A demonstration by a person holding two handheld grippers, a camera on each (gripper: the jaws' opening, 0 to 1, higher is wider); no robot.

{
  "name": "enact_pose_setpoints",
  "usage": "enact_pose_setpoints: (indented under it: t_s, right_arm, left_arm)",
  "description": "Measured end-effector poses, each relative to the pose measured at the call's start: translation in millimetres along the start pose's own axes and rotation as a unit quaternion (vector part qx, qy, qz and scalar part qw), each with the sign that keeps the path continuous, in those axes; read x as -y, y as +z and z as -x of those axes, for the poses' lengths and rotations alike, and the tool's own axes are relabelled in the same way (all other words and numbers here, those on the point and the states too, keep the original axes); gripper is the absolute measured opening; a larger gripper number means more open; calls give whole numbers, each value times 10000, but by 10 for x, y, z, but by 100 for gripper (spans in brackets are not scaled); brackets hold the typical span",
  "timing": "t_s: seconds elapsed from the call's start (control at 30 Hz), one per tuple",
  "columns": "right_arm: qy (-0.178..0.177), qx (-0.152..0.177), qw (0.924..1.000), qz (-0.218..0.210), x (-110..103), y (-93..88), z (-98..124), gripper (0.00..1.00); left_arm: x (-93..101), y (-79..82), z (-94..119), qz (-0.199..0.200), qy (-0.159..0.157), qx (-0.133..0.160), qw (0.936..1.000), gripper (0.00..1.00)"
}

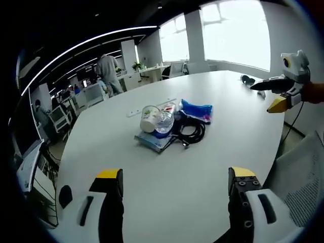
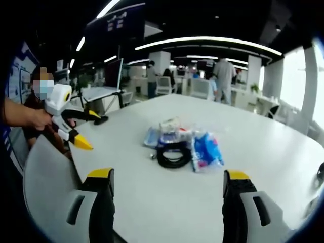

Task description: Arrange the tabletop items into an orderly group along one side of the table until the central work area is clear of visible clutter.

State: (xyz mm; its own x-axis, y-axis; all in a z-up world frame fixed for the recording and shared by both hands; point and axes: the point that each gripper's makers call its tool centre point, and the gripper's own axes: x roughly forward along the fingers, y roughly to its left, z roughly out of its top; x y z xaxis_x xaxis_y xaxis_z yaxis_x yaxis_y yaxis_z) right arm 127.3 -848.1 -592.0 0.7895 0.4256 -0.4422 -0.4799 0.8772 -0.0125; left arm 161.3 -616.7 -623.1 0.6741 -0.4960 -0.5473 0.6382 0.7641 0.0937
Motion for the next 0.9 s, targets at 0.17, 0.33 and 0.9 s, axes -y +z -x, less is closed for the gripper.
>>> enact_pose_setpoints:
  t_s: [0.17,0.33,0.9]
  right_arm:
    - [-14,-3,10000,-26,53,-17,-22,86]
    - [-3,-31,10000,-58,77,-39,-72,85]
    - [63,-101,9999,-35,121,-52,-234,79]
  left_arm:
    - [11,2,-68,-50,-13,-40,10000,83]
    - [4,1,-105,-64,-2,-96,9999,84]
    - [-60,33,-214,-157,-30,-166,9997,79]
